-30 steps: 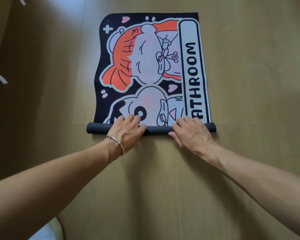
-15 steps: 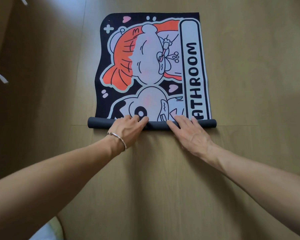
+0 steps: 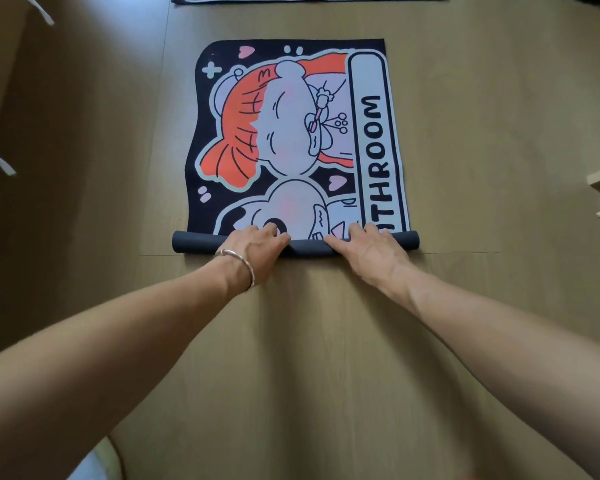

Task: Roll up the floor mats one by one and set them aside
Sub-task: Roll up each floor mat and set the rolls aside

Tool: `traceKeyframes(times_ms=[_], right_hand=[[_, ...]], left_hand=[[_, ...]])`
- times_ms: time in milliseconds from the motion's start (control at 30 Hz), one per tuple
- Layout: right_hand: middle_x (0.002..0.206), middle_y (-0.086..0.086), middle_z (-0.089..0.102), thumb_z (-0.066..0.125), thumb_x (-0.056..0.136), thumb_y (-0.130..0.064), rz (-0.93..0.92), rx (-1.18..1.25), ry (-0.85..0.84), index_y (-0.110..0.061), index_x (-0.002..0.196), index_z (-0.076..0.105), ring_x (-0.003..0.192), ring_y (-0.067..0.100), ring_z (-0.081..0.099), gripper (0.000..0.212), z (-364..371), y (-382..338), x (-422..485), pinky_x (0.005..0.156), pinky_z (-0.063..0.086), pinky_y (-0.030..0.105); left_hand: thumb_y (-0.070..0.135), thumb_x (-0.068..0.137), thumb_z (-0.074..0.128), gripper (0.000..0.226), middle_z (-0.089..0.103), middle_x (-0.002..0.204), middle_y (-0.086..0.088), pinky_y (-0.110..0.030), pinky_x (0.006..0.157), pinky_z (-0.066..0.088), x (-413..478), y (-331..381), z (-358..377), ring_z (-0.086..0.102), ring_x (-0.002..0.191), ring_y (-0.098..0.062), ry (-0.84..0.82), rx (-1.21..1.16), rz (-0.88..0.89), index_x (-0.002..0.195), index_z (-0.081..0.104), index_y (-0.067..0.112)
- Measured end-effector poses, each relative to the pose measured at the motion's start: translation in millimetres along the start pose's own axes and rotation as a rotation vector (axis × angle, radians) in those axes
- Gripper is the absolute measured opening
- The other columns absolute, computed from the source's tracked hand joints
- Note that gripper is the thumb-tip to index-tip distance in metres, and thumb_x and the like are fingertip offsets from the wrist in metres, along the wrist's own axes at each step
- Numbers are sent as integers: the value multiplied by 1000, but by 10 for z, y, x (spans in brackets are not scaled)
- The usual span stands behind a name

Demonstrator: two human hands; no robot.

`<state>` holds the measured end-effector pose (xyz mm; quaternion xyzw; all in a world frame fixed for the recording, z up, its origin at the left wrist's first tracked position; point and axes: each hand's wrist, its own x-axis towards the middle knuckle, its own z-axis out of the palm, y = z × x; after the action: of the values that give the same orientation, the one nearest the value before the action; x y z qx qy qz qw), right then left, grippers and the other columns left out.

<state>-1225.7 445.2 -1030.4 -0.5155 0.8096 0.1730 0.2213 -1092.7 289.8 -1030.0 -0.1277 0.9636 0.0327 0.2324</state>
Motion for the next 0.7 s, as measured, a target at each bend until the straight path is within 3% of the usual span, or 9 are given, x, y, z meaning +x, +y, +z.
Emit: traceKeyframes(times_ms=[233,367,567,700], right_hand=[[117,14,41,37,94,1,-77,54,-42,-26,145,22,103,30,43,60,110,-133,-419,88,43,44],[112,14,41,36,94,2,-123,98,-100,-23,143,23,96,30,45,56,245,-280,-693,80,45,44],[115,13,38,35,92,4,-133,126,-150,-24,143,24,101,29,42,59,255,-275,-667,74,39,40],[121,13,35,39,87,5,-120,98,-117,-19,143,22,107,30,38,63,279,-305,-677,88,41,43]], left_hand=[[15,86,50,36,45,113,-3,-35,66,43,-420,152,93,51,90,-23,-96,6,92,120,40,20],[16,86,49,38,42,116,-4,-33,62,36,-698,268,212,49,93,-23,-170,37,153,123,38,18],[9,90,41,37,39,120,-2,-34,60,35,-742,240,334,47,97,-22,-129,26,187,126,37,16],[22,99,36,29,38,124,-2,-31,62,39,-671,207,367,40,106,-20,-85,-46,182,126,43,17]])
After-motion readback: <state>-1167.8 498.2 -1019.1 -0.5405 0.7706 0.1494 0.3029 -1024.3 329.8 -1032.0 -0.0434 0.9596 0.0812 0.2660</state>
